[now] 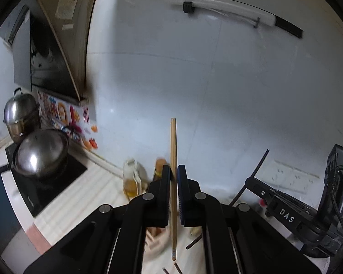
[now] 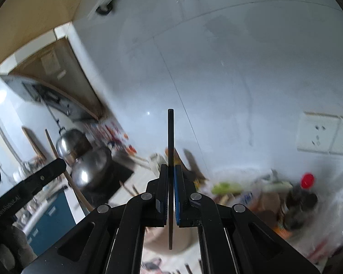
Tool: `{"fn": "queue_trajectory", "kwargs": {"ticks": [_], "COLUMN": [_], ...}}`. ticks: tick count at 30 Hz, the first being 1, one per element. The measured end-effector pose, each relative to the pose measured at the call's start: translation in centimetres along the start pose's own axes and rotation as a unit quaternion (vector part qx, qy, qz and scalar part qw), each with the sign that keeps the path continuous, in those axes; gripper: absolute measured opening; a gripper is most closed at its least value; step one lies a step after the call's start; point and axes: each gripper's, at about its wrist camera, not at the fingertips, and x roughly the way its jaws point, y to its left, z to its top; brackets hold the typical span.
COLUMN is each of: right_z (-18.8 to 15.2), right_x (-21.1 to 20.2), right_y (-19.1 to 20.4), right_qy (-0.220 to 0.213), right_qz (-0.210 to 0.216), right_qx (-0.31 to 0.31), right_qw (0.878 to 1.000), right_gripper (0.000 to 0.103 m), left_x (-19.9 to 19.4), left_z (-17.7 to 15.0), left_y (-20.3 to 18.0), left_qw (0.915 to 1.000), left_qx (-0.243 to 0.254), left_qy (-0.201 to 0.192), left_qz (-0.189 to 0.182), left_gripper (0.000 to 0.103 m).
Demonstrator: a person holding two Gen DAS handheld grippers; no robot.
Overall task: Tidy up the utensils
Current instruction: 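Lift both held chopsticks up toward the beige holder, then insert the chopsticks into the holder slots and open both grippers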
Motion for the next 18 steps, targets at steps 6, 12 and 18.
{"fn": "queue_trajectory", "kwargs": {"ticks": [6, 12, 18], "right_z": [3.1, 3.3, 1.6], "right_x": [4.0, 8.6, 11.7], "right_y": [0.7, 1.1, 1.8], "right_qy": [0.000, 0.034, 0.057], "right_qz": [0.007, 0.015, 0.011], "right_qx": [0.020, 0.027, -0.002], "right_qw": [1.000, 0.999, 0.998], "right_gripper": [0.004, 0.004, 0.004], "left_x": [4.0, 7.8, 10.1], "left_z": [1.8, 0.5, -0.9], "left_y": [1.6, 2.8, 3.6], "left_qw": [0.9997, 0.9978, 0.9963], "left_qx": [-0.007, -0.024, -0.034], "left_qy": [0.017, 0.056, 0.070], "left_qz": [0.017, 0.027, 0.037], "left_gripper": [0.003, 0.003, 0.004]}}
